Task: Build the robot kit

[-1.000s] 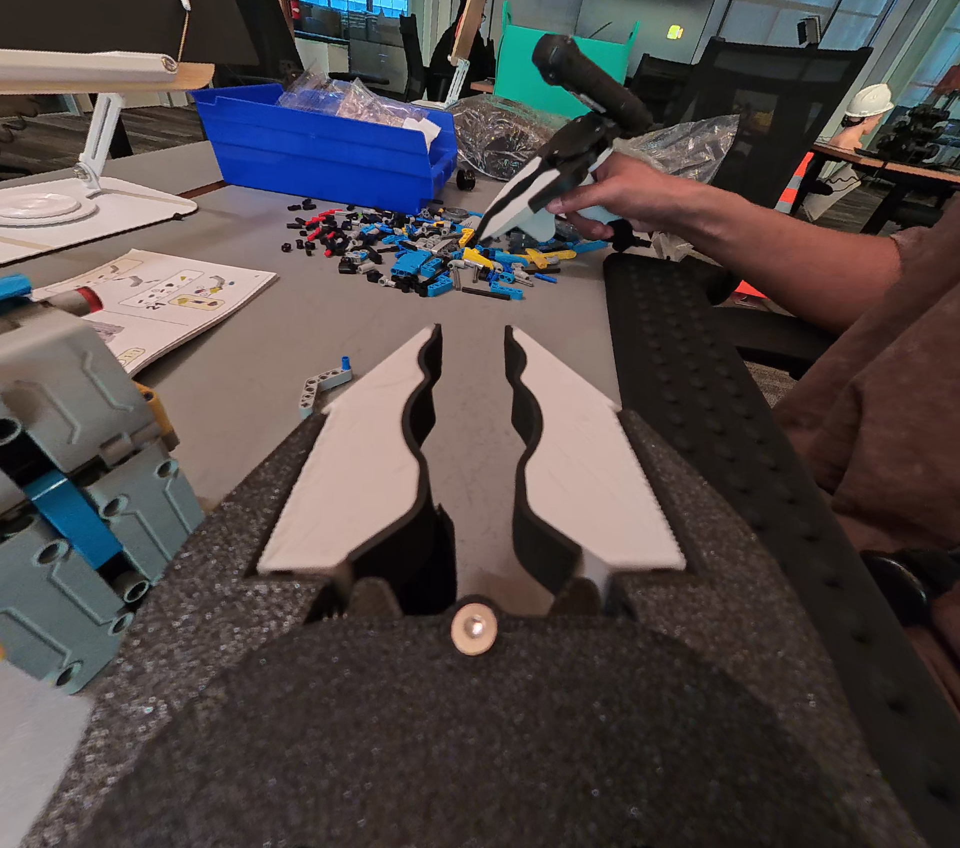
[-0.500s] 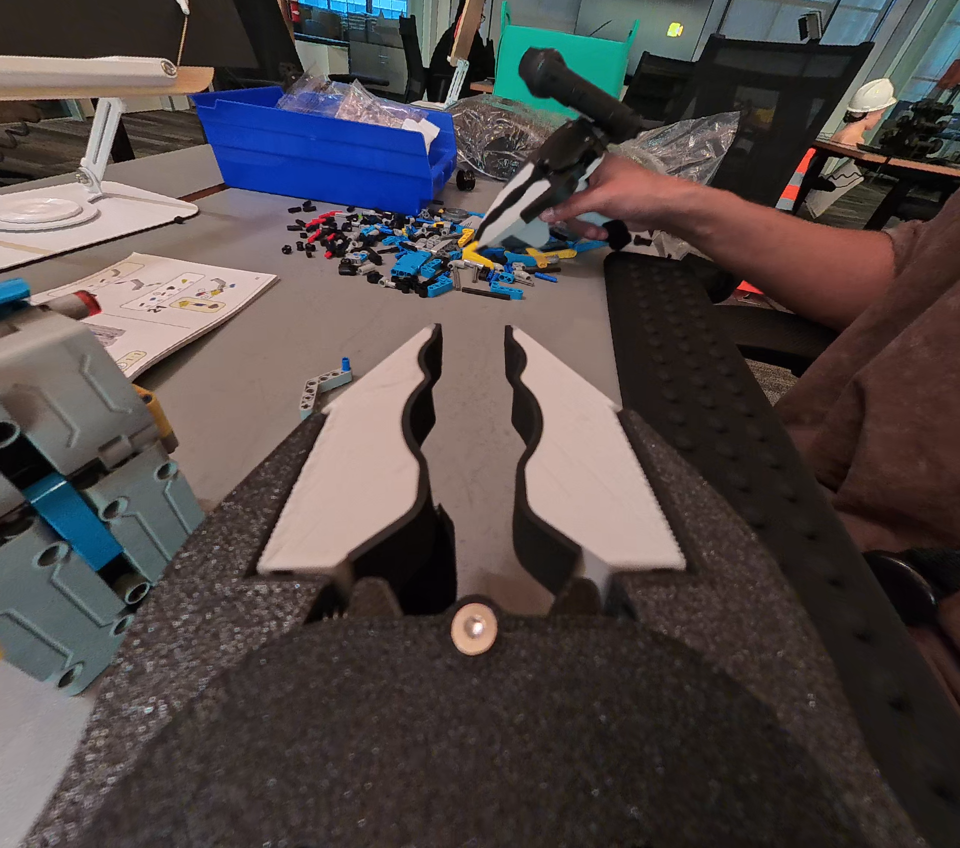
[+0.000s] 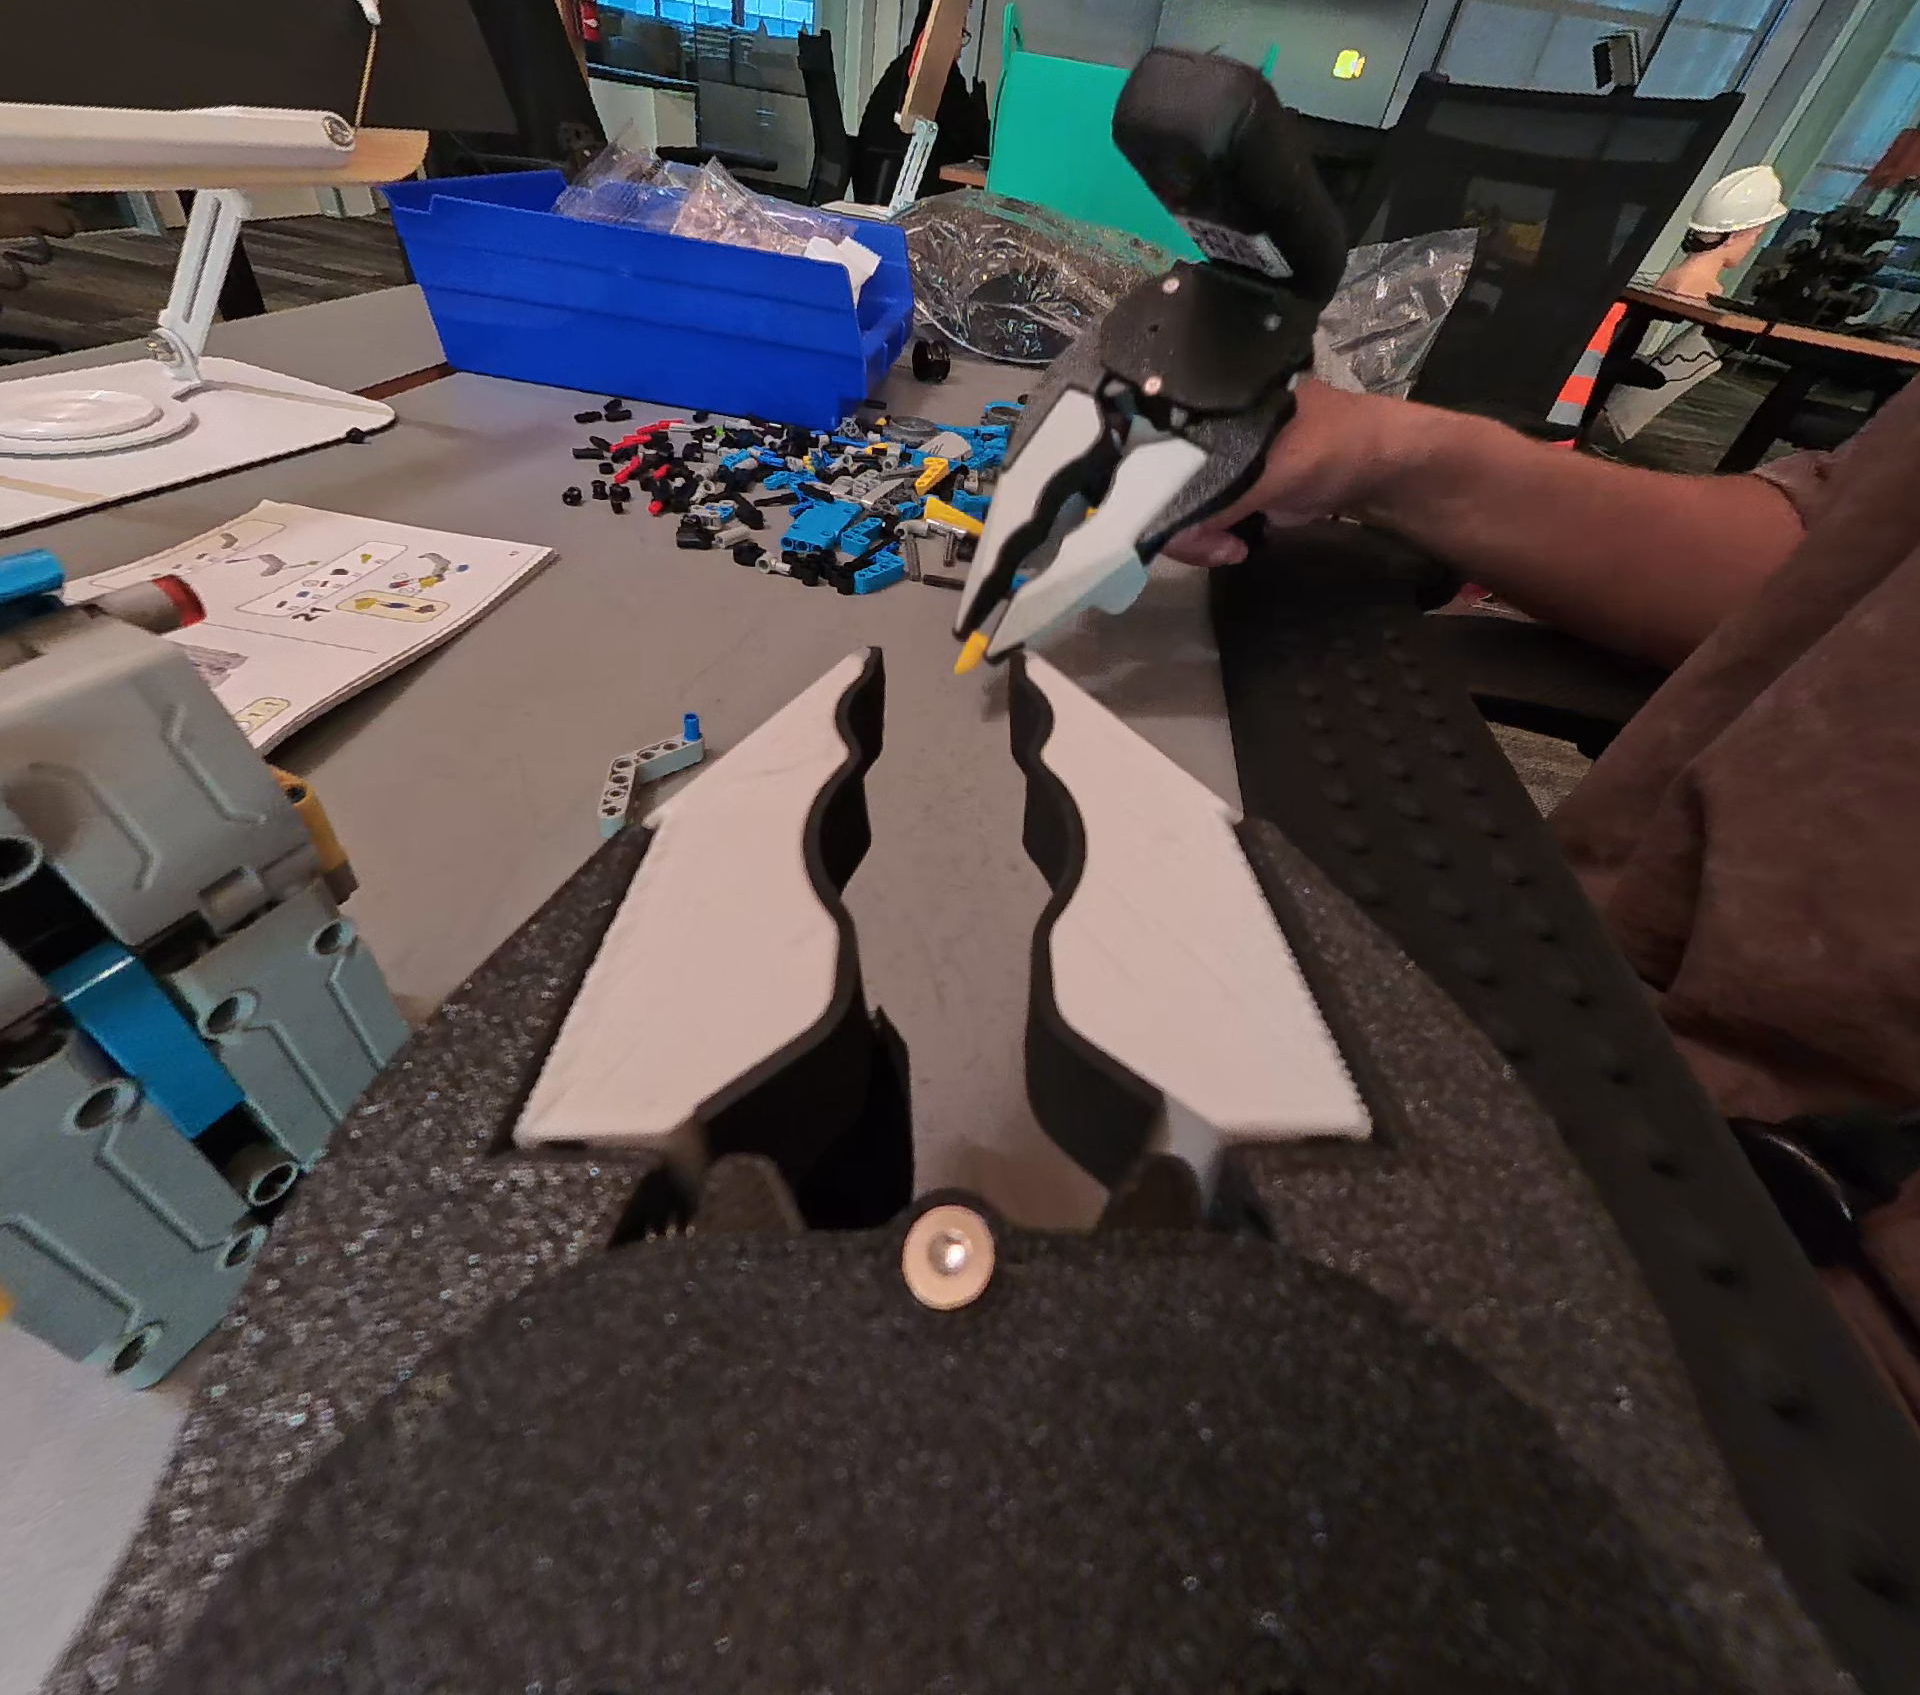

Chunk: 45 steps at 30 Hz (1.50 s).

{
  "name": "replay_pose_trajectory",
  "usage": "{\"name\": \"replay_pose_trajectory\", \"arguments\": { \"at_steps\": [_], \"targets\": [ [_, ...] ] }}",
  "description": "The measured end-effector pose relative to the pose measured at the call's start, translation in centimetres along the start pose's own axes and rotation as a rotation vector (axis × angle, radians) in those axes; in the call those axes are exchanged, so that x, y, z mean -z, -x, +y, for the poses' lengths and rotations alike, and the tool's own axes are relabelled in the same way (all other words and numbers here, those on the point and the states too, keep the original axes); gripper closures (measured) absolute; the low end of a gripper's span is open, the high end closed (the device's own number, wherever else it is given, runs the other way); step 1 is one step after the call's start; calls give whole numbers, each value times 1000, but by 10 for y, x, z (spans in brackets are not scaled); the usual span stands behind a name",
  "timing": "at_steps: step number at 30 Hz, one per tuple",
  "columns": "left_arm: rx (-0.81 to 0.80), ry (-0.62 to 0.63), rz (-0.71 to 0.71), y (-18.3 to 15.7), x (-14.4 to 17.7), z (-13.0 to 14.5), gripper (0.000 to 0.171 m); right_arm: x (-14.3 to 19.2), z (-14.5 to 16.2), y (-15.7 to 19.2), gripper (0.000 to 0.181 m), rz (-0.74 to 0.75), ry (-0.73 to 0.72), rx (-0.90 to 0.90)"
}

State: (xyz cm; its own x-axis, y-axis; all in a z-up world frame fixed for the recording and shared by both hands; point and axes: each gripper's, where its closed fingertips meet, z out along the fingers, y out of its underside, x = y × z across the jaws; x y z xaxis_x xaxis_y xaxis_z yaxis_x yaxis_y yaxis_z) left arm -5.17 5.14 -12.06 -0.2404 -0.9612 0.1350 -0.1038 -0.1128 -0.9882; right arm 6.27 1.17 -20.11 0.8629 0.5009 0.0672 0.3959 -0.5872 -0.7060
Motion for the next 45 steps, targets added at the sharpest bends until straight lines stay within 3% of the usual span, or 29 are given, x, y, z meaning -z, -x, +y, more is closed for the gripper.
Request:
{"name": "replay_pose_trajectory", "arguments": {
  "at_steps": [6,10,14,17,21,24,28,31,35,37,39,41,45],
  "targets": [
    [8,-1,1,1,0,0,148,-20,-18,9,170,25,-70,43],
    [17,-4,3,1,0,0,148,-33,-6,8,170,44,-22,55],
    [21,-4,5,2,1,0,148,-21,-18,5,163,49,-110,33],
    [29,-4,6,2,1,0,148,-4,-26,-25,145,147,-201,-57],
    [26,-4,-1,3,1,0,148,39,-41,-90,143,331,-429,-263],
    [7,-2,-5,1,0,0,148,64,-34,-136,136,437,-512,-337],
    [-6,2,-5,0,0,1,148,65,-6,-179,140,468,-398,-466],
    [-4,0,-5,0,0,1,148,56,0,-205,157,506,-272,-451],
    [-2,1,-3,0,0,1,148,37,8,-233,156,474,-95,-453],
    [-2,2,0,-1,0,1,148,30,0,-243,161,371,-99,-502],
    [0,2,4,-1,0,1,148,21,-8,-242,163,240,-65,-533],
    [6,-1,8,-1,0,0,148,11,-13,-229,166,154,-48,-450],
    [27,-9,15,1,1,-1,148,-2,12,-201,165,110,83,-211]
  ]
}}
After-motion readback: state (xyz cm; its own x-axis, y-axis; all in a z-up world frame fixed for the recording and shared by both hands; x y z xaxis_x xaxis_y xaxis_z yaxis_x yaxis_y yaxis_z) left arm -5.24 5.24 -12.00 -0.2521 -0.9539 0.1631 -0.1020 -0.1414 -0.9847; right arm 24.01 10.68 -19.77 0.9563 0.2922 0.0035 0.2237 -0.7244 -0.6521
